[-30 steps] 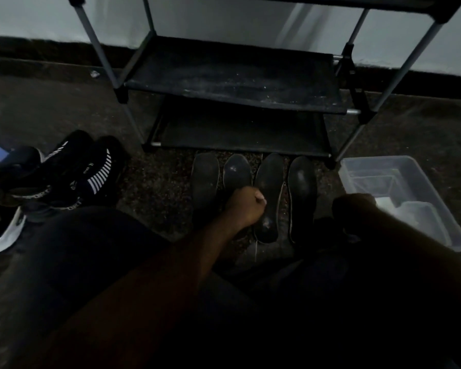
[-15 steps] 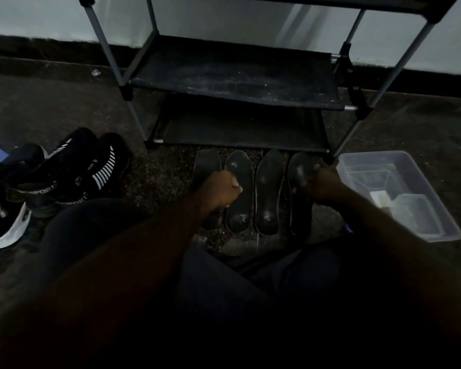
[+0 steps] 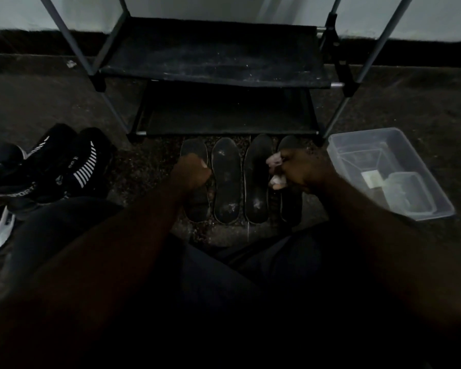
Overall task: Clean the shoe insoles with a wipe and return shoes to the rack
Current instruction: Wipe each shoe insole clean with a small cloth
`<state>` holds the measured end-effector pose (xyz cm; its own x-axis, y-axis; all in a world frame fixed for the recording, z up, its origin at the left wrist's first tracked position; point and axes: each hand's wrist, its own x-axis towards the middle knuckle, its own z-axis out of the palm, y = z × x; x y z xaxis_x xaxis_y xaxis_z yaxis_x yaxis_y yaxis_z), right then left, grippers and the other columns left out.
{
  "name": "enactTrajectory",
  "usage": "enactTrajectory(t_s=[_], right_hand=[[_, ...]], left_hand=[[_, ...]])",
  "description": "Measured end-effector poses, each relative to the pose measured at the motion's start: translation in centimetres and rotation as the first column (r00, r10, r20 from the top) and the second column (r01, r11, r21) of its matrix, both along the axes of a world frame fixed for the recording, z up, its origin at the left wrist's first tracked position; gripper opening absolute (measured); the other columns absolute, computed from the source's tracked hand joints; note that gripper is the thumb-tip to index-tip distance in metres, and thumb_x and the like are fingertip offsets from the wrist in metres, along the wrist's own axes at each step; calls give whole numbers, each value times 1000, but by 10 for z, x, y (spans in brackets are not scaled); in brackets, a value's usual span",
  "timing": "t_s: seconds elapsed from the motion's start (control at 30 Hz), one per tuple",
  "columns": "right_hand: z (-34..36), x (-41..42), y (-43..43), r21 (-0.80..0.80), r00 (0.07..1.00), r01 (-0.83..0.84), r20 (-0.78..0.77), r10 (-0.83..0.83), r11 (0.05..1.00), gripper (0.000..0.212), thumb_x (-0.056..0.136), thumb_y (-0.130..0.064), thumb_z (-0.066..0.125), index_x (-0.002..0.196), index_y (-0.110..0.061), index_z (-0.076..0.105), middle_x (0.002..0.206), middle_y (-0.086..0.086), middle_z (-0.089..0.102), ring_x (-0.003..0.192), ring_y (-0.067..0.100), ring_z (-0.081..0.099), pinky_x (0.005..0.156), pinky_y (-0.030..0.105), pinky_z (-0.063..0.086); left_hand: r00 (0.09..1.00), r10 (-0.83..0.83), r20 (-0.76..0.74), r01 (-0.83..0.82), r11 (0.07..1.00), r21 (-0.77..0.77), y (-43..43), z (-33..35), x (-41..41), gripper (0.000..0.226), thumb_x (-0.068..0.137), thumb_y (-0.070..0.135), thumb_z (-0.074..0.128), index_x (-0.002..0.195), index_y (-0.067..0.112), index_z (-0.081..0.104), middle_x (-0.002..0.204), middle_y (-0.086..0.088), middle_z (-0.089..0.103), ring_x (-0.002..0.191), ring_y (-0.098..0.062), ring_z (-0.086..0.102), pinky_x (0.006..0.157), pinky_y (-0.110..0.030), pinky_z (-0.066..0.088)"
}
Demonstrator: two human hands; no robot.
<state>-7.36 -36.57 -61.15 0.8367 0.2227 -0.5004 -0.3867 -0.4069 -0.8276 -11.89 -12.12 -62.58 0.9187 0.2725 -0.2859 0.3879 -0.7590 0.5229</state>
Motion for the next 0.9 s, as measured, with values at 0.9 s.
enactTrajectory(t_s=[0.9], right_hand=[[25,-29,33,312,943,45,301,-144,949,20,85,11,66,92,-7,61,79,9,69,59,10,68,62,25,56]], left_hand=[[908,353,-225,-334,285,-899,-17,69,-29,25,82,-4,33,87,-3,57,87,-16,59,78,-30,64,76,-39,57]])
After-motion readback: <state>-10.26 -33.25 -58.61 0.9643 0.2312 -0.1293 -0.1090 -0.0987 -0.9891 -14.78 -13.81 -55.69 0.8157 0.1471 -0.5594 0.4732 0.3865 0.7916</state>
